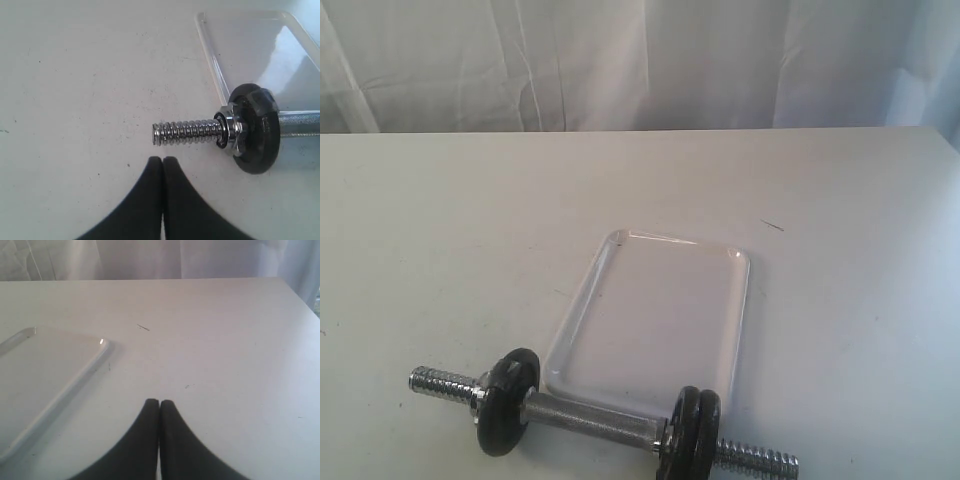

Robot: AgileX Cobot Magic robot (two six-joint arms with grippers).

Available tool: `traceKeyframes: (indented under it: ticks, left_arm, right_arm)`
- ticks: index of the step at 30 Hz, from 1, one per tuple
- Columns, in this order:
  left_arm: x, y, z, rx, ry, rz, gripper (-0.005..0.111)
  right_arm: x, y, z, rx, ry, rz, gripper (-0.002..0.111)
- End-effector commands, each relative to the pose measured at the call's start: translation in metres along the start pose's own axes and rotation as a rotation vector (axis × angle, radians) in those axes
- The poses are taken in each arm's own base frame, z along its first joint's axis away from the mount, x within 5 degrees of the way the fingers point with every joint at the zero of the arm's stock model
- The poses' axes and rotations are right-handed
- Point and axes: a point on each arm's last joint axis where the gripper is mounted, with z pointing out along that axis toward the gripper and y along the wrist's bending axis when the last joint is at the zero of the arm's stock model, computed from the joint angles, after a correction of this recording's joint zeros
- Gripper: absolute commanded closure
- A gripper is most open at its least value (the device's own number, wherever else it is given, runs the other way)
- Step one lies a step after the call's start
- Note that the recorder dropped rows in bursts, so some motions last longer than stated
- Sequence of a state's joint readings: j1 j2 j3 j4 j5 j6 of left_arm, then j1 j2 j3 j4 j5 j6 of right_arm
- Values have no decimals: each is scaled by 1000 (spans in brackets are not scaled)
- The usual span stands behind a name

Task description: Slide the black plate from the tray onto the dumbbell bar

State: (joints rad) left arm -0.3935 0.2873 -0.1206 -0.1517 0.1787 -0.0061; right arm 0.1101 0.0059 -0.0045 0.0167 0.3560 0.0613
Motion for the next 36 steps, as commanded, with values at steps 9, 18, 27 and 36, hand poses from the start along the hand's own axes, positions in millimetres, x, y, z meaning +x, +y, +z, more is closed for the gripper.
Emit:
traceKeyframes:
  ticks: [9,18,27,36]
  left_arm:
    - [32,4,10,-22,32,-92,107]
    - [36,3,10,-14,74,-93,107]
    - [36,3,10,-14,74,-93,107]
    - [36,3,10,-14,74,-93,107]
  right_arm:
    - [0,0,0,5,-19,-10,108]
    - [0,0,0,5,-19,-10,108]
    - [0,0,0,5,-19,-10,108]
    - [0,0,0,5,-19,-10,108]
